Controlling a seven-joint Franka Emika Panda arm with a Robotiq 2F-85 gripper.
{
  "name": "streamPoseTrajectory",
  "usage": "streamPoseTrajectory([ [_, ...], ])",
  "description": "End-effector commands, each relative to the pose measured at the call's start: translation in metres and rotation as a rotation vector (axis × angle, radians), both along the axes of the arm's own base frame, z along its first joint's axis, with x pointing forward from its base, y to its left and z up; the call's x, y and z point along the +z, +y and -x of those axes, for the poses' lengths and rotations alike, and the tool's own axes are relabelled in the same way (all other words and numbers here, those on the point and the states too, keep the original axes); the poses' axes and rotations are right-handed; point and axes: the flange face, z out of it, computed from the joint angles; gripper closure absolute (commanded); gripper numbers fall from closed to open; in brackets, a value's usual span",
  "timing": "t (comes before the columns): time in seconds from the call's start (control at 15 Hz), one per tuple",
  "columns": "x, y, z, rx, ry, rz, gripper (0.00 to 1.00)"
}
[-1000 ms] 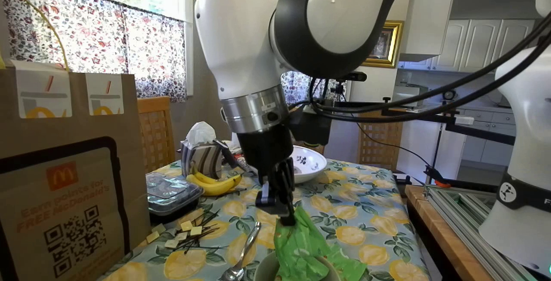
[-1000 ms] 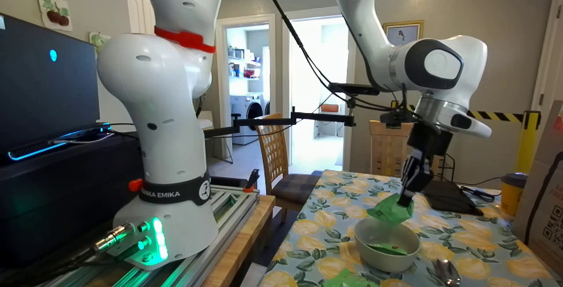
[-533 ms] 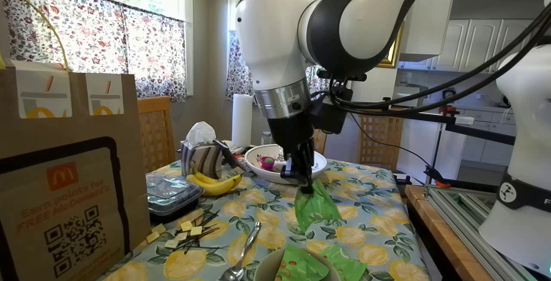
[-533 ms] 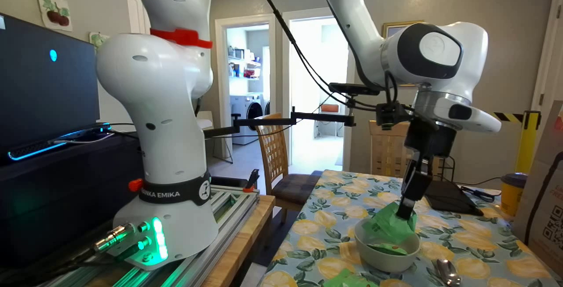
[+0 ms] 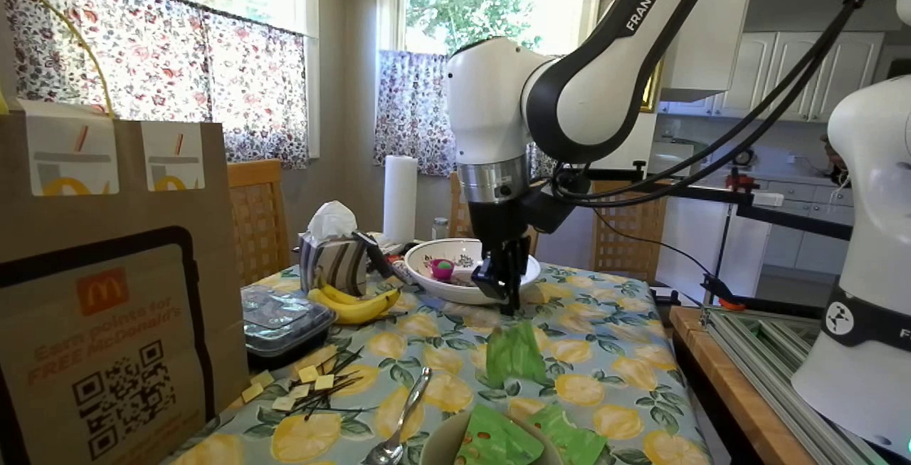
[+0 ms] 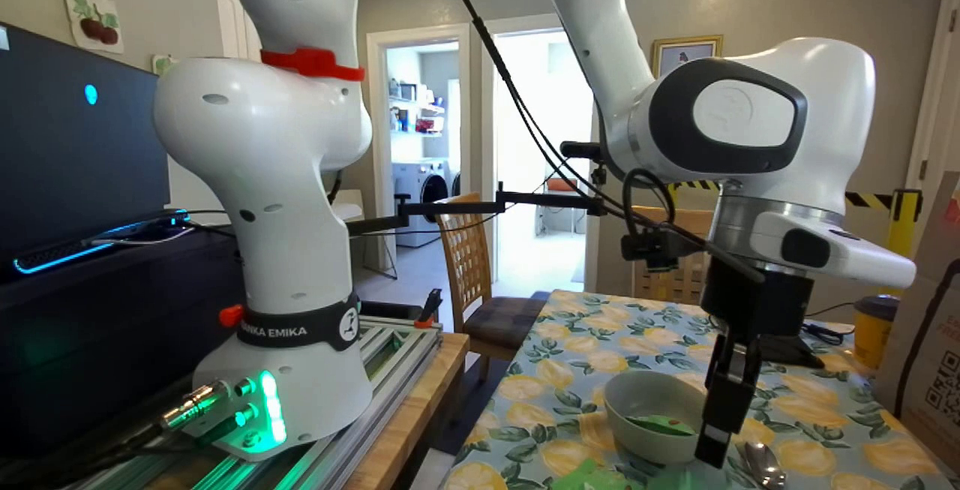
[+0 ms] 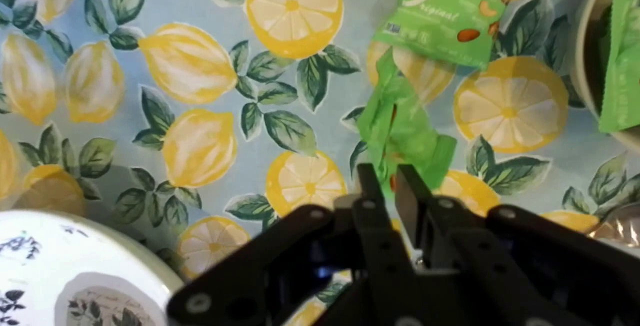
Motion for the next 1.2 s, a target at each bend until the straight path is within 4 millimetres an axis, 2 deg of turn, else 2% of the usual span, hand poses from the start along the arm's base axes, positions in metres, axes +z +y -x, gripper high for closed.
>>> streamPoseTrajectory([
  [0.0, 0.000, -0.008, 0.003, 0.037, -0.064, -0.010, 0.50],
  [0.2, 0.002, 0.005, 0.000, 0.177, -0.100, -0.008, 0.29],
  [0.33, -0.001, 0.011, -0.005, 0.284, -0.055, 0.015, 0.14],
  [0.4, 0.002, 0.006, -0.005, 0.190, -0.075, 0.004, 0.06],
  [0.47, 0.002, 0.008, -0.005, 0.199, -0.074, 0.005, 0.24],
  [0.67, 0.002, 0.007, -0.005, 0.197, -0.075, 0.006, 0.00],
  [0.8, 0.004, 0.013, -0.007, 0.303, -0.059, 0.050, 0.00],
  [0.93, 0.003, 0.006, -0.015, 0.325, -0.049, 0.103, 0.00],
  [1.13, 0.000, -0.007, -0.029, 0.201, -0.099, 0.047, 0.00],
])
